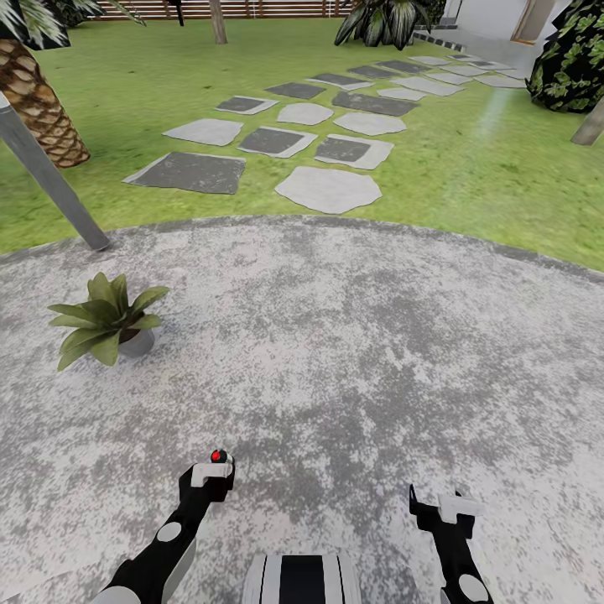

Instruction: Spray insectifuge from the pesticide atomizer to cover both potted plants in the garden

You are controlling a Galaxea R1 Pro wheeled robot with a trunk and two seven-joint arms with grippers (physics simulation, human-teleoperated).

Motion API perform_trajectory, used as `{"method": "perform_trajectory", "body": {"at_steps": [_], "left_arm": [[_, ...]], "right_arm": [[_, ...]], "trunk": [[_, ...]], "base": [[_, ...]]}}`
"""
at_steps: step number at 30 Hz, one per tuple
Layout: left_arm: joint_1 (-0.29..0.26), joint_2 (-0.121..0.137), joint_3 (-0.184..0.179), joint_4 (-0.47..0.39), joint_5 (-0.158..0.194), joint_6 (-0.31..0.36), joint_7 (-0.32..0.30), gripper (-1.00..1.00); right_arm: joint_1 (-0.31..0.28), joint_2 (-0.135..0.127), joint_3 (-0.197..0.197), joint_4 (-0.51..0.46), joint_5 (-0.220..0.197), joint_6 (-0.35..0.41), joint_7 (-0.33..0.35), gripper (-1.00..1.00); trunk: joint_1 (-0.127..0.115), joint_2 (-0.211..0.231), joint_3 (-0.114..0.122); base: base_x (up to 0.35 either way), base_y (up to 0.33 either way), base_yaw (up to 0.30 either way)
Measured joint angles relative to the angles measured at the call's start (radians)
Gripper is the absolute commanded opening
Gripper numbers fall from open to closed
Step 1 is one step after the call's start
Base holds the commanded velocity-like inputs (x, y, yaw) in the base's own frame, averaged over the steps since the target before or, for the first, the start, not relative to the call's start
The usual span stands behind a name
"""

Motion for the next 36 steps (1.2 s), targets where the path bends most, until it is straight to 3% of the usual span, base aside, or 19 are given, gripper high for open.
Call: {"method": "perform_trajectory", "body": {"at_steps": [18, 23, 36], "left_arm": [[0.002, 0.0, -0.001, -0.001, 0.001, 0.0, 0.0, 1.0], [0.002, 0.0, 0.0, -0.001, 0.0, 0.0, 0.0, 1.0], [0.003, 0.001, -0.001, -0.001, -0.008, 0.0, 0.0, 1.0]], "right_arm": [[0.0, 0.0, -0.001, 0.0, 0.0, 0.0, 0.0, 1.0], [0.0, 0.0, -0.001, 0.0, 0.0, 0.0, 0.0, 1.0], [0.0, 0.0, -0.001, 0.0, 0.0, 0.0, 0.0, 1.0]], "trunk": [[0.0, 0.0, 0.0], [0.002, -0.001, -0.022], [0.002, -0.001, -0.028]], "base": [[0.0, 0.0, -0.023], [0.0, 0.0, 0.0], [0.01, 0.0, 0.0]]}}
